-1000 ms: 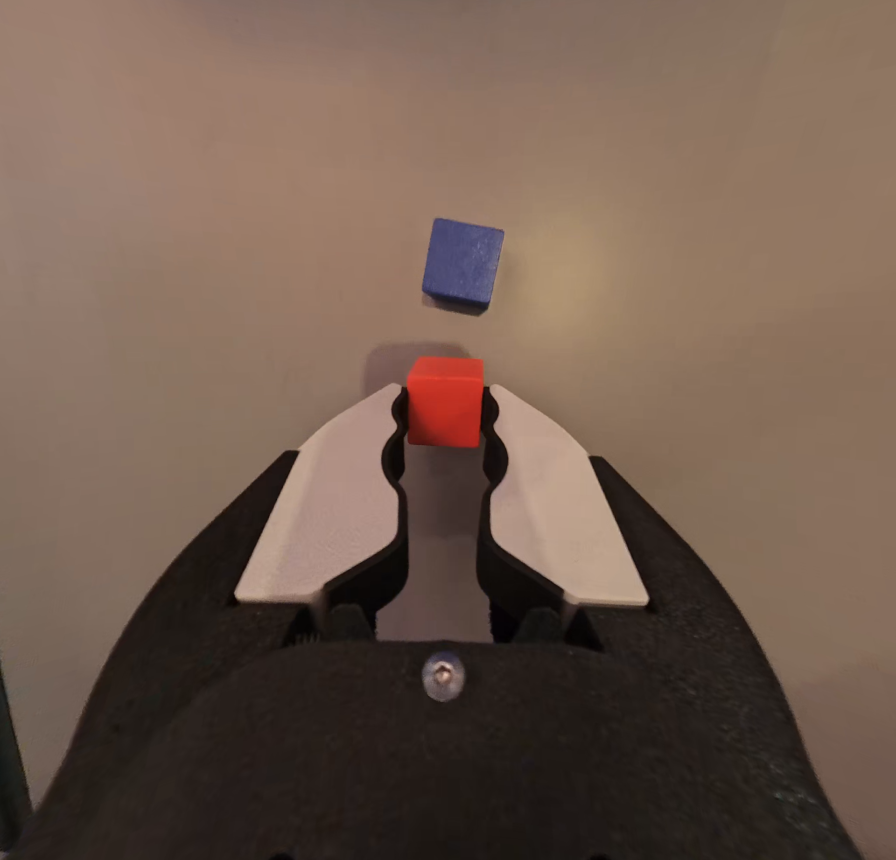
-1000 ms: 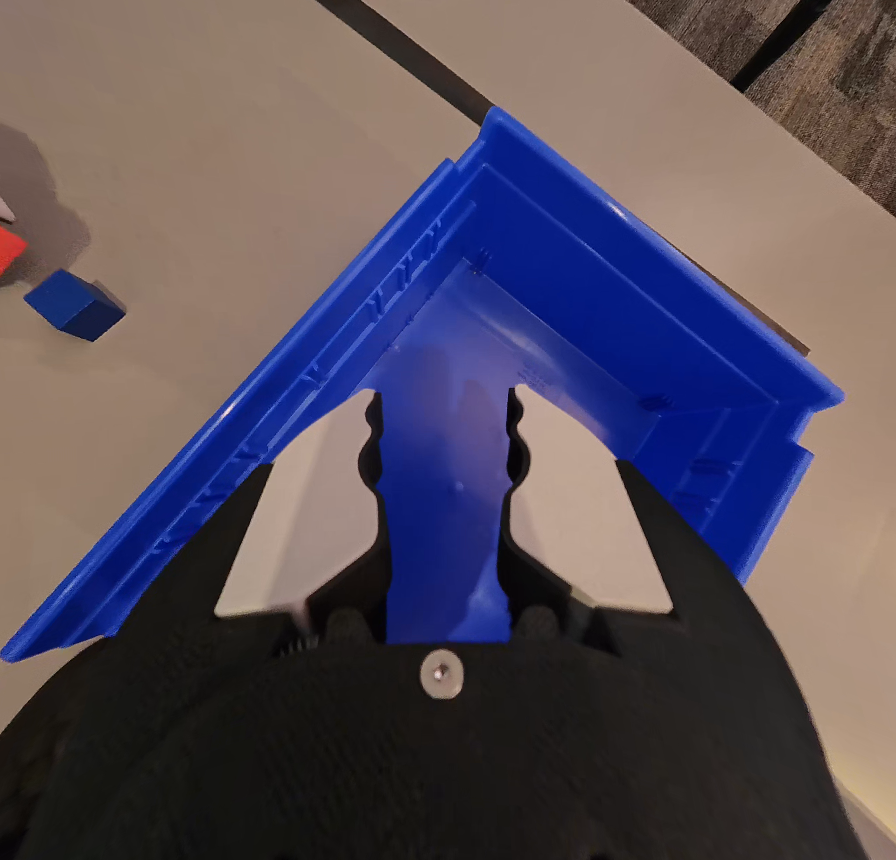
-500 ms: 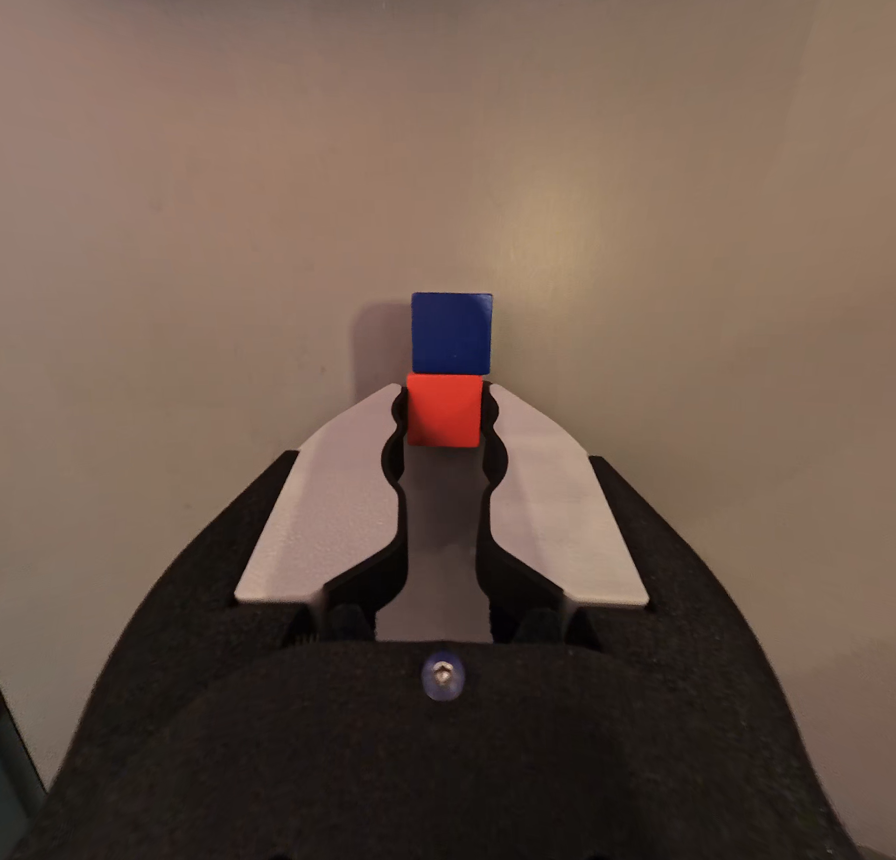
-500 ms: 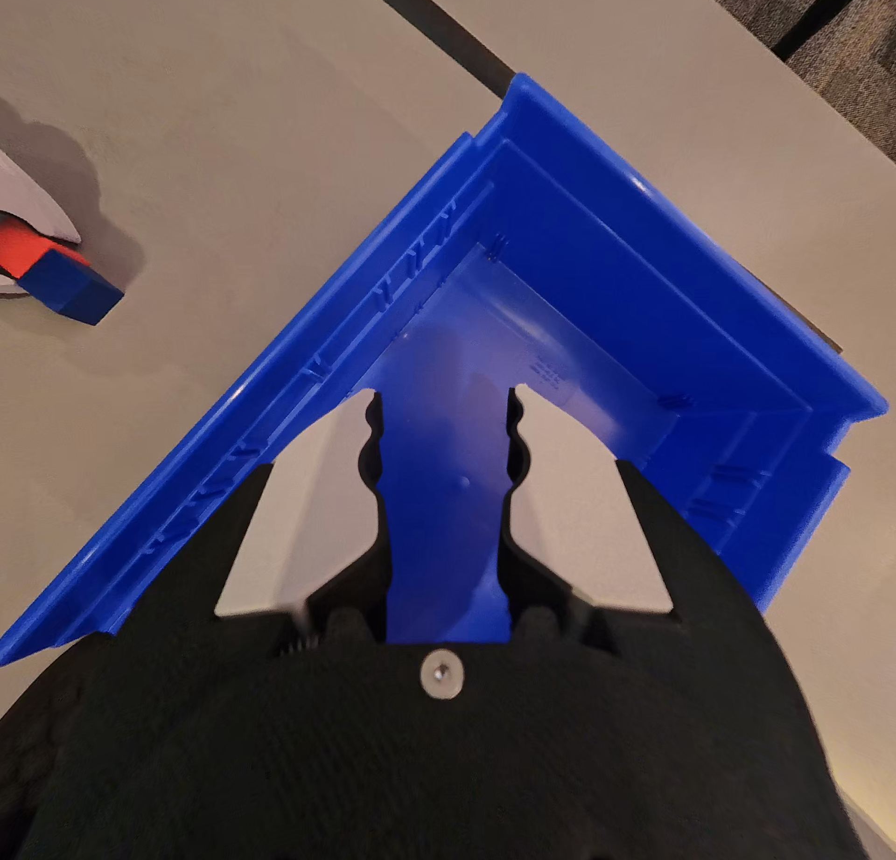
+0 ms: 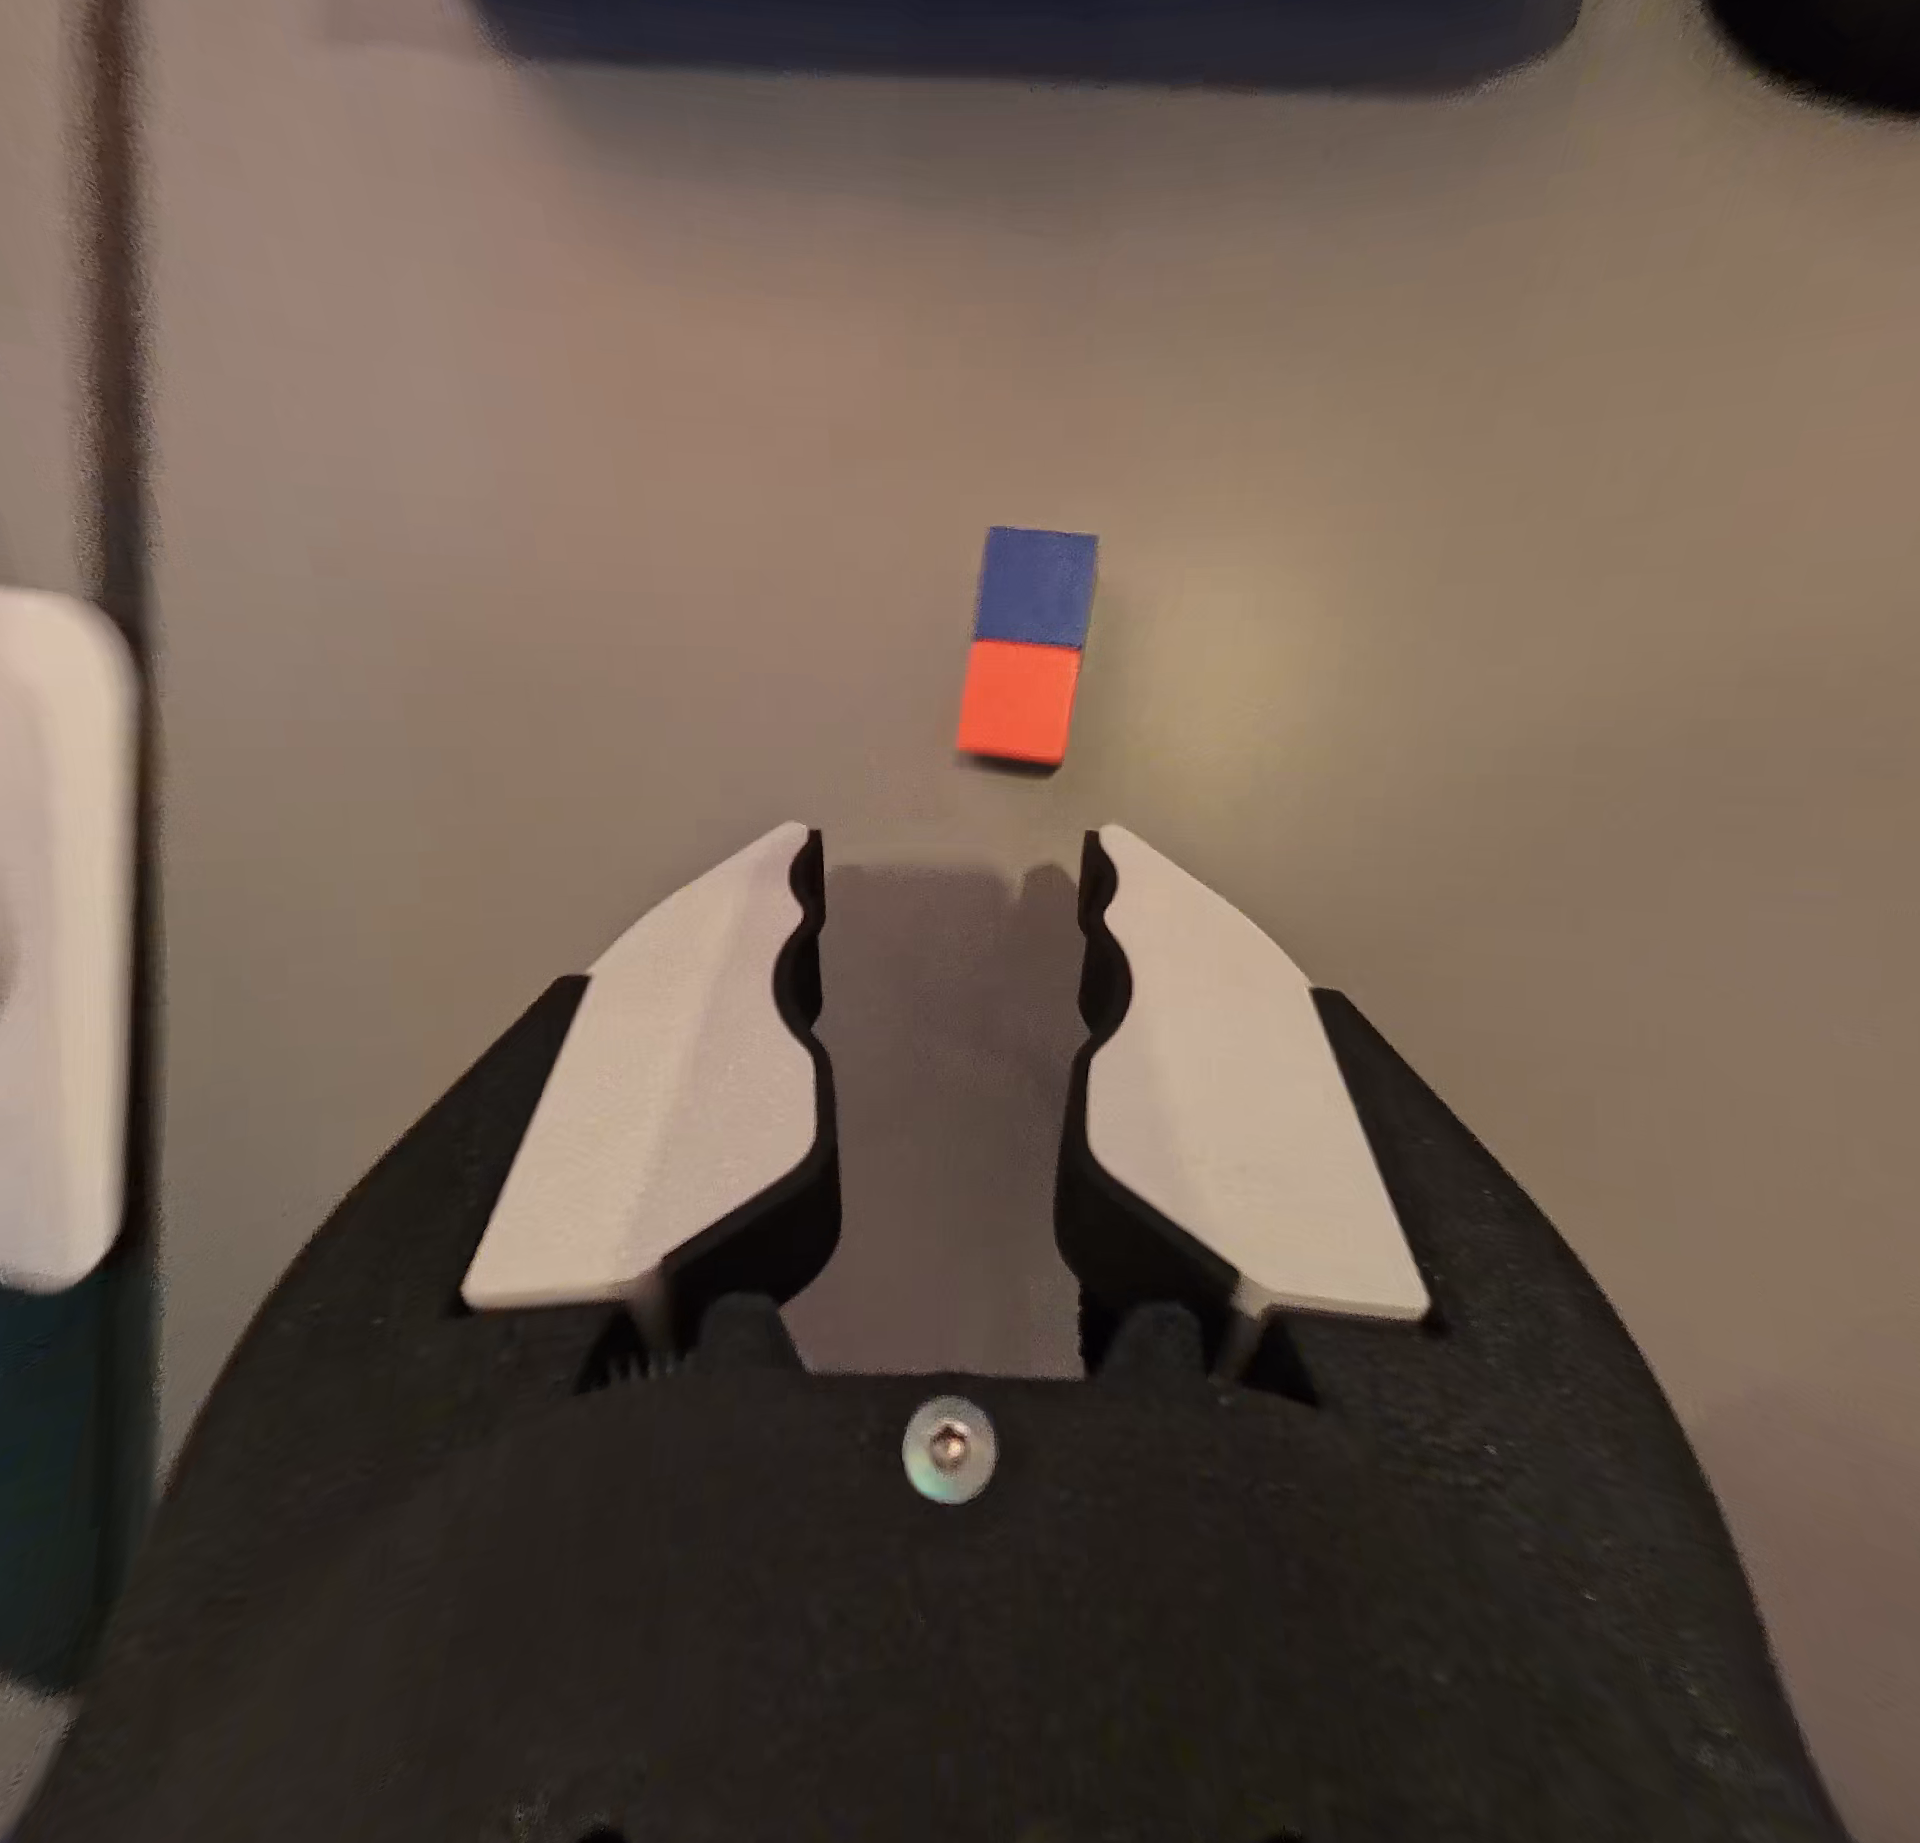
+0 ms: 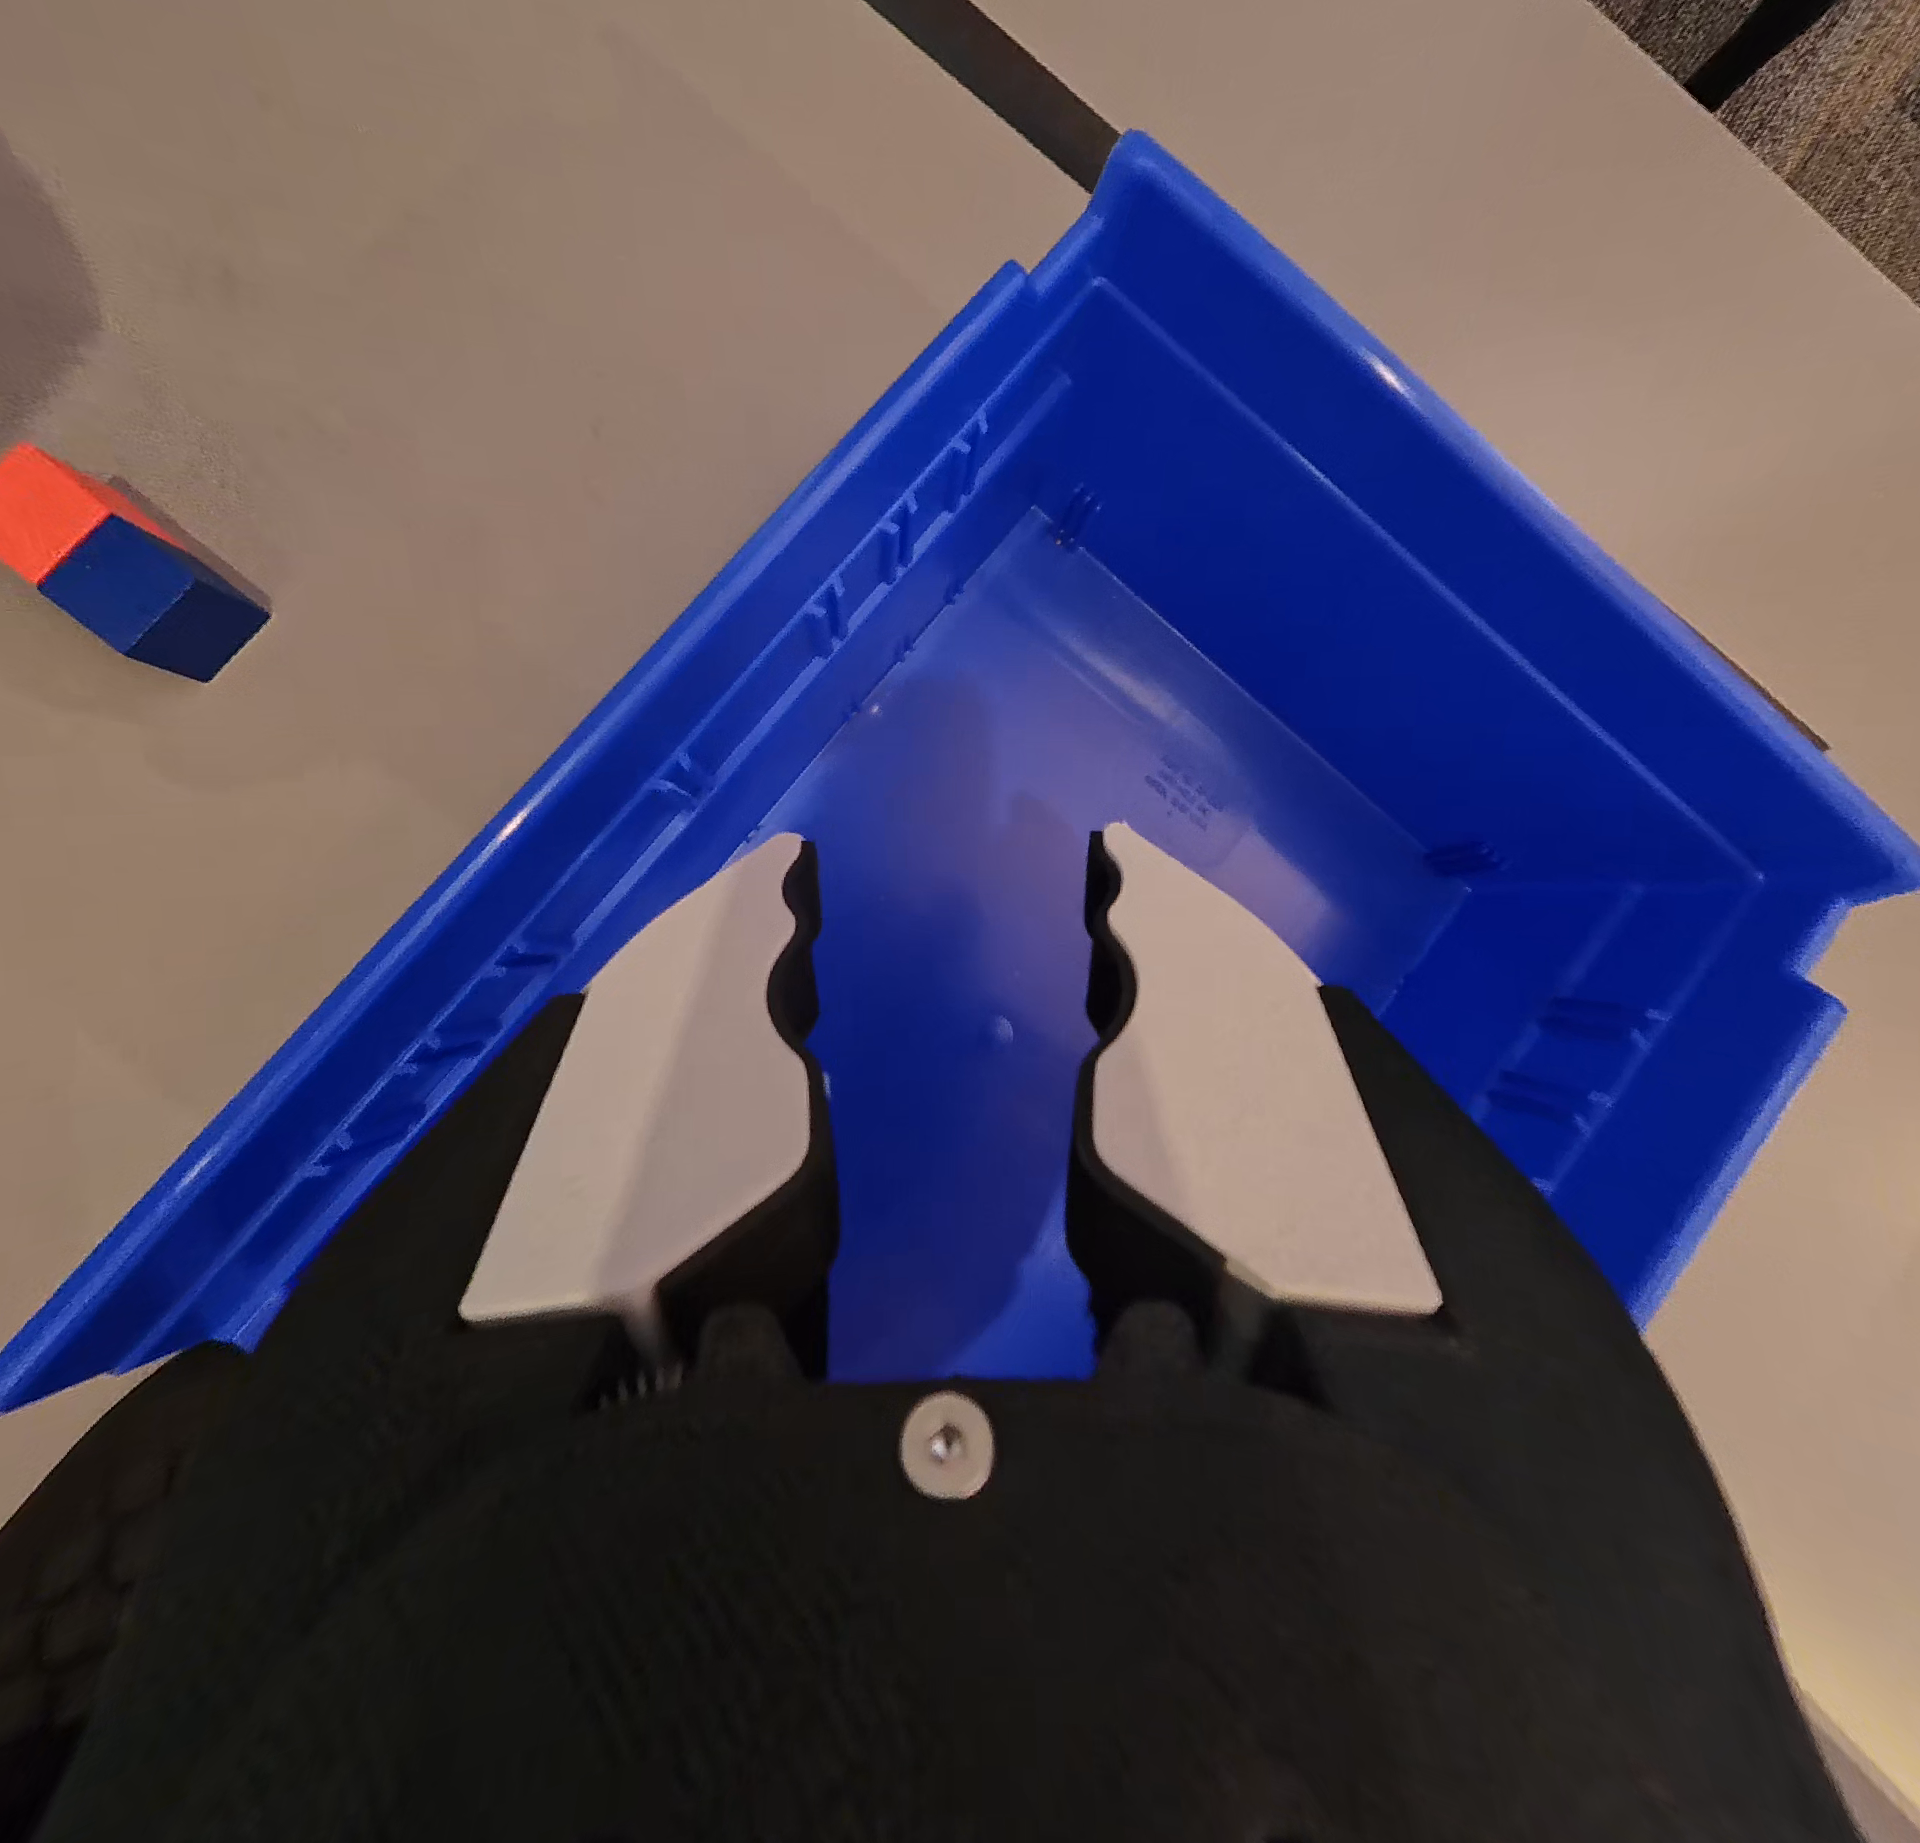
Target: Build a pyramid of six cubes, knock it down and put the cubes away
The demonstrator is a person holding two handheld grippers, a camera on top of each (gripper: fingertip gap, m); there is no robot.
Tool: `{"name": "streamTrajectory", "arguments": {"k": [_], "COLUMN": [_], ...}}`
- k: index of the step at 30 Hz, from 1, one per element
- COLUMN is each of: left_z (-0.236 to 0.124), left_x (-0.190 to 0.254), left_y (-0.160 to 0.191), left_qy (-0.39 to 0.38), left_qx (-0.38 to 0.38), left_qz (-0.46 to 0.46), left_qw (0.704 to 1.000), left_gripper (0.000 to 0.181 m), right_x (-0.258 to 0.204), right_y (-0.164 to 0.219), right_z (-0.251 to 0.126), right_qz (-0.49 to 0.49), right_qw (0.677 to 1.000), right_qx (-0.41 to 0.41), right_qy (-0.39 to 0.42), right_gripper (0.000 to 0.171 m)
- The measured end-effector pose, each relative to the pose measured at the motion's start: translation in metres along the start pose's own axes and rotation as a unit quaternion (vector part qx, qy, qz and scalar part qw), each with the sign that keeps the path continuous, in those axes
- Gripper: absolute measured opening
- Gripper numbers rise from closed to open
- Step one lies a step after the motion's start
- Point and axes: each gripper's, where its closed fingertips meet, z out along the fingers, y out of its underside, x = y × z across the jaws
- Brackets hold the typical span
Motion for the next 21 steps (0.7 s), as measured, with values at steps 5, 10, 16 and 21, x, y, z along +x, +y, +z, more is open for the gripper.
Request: {"name": "streamTrajectory", "arguments": {"k": [5, 10, 16, 21], "left_z": [-0.137, -0.197, -0.165, -0.147], "left_x": [-0.051, -0.063, -0.048, -0.042], "left_y": [0.059, 0.206, 0.312, 0.331], "left_qy": [-0.172, -0.22, -0.146, -0.103], "left_qx": [0.064, -0.074, -0.206, -0.234], "left_qz": [-0.072, -0.13, -0.114, -0.077], "left_qw": [0.98, 0.964, 0.961, 0.964], "left_gripper": [0.046, 0.041, 0.035, 0.039], "right_x": [0.002, 0.002, -0.005, -0.006], "right_y": [-0.001, -0.004, -0.006, -0.001], "right_z": [-0.004, -0.006, 0.001, 0.002], "right_qz": [0.007, 0.008, -0.008, -0.009], "right_qw": [1.0, 1.0, 1.0, 1.0], "right_qx": [0.011, 0.017, 0.003, -0.006], "right_qy": [-0.003, -0.003, -0.006, -0.004], "right_gripper": [0.051, 0.051, 0.05, 0.051]}}
